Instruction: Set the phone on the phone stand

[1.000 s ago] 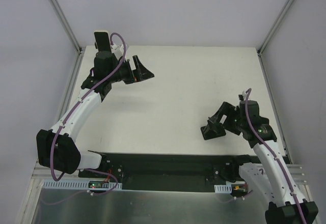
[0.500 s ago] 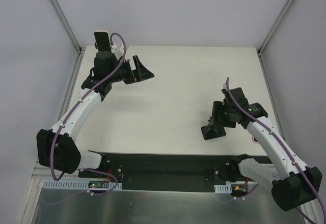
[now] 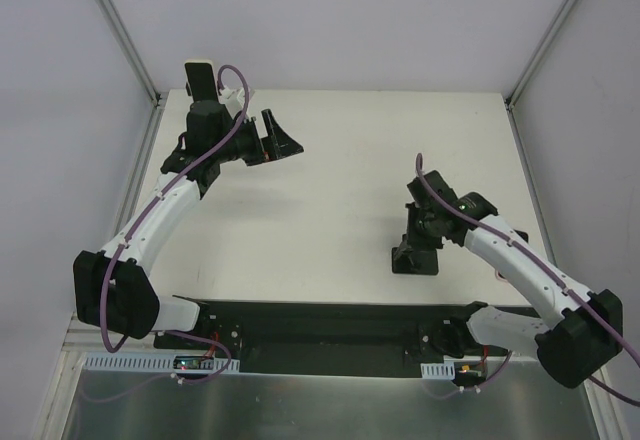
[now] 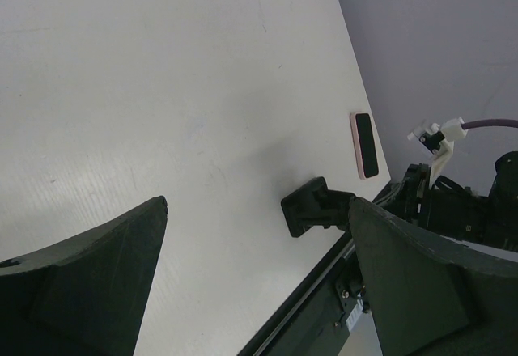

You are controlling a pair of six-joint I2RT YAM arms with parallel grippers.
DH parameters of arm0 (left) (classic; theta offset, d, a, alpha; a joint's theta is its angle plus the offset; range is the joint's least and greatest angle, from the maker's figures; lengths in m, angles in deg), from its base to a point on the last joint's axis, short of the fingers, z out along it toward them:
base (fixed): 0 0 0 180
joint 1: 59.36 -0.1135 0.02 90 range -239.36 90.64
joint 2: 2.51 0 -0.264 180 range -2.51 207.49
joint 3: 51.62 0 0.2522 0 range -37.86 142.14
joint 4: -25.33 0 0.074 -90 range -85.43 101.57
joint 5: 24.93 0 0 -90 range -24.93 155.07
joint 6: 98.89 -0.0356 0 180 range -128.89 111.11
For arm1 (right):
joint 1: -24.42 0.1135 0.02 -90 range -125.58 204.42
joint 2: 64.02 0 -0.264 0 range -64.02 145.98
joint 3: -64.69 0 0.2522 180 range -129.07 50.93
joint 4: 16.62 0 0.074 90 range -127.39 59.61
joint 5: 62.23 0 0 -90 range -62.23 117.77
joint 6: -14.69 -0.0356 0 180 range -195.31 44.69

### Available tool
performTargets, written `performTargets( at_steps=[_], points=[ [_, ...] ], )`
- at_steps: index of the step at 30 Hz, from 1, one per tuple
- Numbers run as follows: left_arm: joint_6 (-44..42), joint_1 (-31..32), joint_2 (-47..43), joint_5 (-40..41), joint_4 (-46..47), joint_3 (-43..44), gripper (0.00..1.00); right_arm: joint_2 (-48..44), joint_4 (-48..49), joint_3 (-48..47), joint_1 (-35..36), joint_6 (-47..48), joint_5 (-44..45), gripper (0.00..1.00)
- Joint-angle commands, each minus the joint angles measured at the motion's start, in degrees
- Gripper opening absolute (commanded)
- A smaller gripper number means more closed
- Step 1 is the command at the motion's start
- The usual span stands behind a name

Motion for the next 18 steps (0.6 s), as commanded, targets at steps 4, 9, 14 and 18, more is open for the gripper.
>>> performTargets(
  at_steps=[4, 9, 14, 18],
  points=[
    [0.3, -0.6, -0.2, -2.0, 2.5, 0.8, 0.92, 4.1, 22.9, 0.7, 3.9, -20.3, -0.2, 0.01],
    [1.1, -2.0, 0.4, -2.6, 2.5, 0.9, 0.92, 6.4, 32.2, 1.8, 4.7, -28.3, 0.5, 0.04],
    [2.3, -3.7, 1.2, -3.8, 2.5, 1.1, 0.91, 8.0, 42.0, 3.6, 5.7, -34.3, -1.2, 0.39],
    [2.5, -4.1, 1.5, -4.1, 2.9, 1.1, 0.91, 10.3, 49.6, 3.2, 5.4, -31.9, -8.2, 0.75]
  ],
)
